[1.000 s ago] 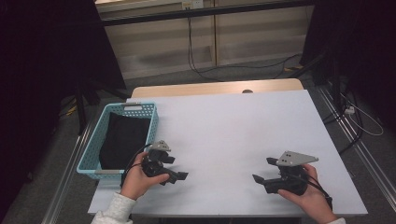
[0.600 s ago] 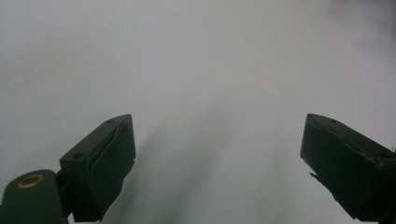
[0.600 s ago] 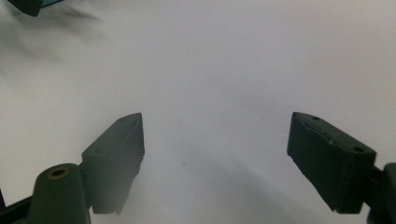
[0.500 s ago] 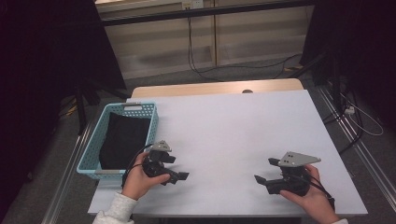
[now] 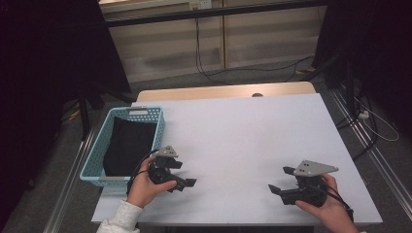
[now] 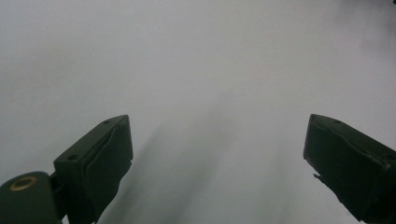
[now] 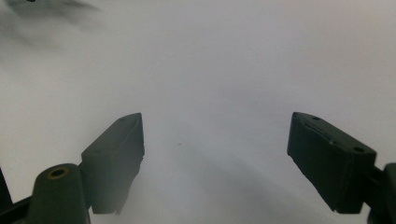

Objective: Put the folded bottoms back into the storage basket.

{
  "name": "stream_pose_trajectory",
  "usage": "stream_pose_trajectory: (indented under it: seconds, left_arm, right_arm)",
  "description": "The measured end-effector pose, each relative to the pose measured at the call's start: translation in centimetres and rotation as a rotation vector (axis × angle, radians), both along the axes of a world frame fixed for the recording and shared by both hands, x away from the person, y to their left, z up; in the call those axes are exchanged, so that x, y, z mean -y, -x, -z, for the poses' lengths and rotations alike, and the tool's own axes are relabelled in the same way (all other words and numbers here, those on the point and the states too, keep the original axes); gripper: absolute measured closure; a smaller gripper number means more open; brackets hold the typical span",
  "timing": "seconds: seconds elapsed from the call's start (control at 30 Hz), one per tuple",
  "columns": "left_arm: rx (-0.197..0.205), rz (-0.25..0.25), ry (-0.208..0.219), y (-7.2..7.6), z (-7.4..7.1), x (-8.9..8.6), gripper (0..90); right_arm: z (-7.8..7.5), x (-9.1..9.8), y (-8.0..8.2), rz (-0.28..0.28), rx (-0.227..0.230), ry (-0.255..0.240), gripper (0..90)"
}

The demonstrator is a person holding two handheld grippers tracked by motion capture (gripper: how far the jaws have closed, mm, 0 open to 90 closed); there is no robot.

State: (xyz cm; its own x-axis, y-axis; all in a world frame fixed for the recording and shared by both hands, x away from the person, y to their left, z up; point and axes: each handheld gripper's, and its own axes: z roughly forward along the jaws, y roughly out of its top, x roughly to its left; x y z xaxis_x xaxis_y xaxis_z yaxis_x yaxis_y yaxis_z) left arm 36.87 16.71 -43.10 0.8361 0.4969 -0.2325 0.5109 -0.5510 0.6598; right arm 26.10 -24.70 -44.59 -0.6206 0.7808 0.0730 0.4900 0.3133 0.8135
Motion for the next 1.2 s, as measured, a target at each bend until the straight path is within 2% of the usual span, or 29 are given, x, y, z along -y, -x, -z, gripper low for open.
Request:
stream_pose_trajectory:
  seconds: [0.2, 1.2]
  left_arm:
    - [0.002, -0.001, 0.012, -0.02, -0.09, -0.12, 7.5]
    - [0.018, 0.014, -0.005, -0.03, 0.1, 0.15, 7.4]
  right_arm:
    - [-0.01, 0.06, 0.02, -0.001, 0.002, 0.0, 17.9]
    - [0.22, 0.14, 0.05, -0.008, -0.006, 0.008, 17.8]
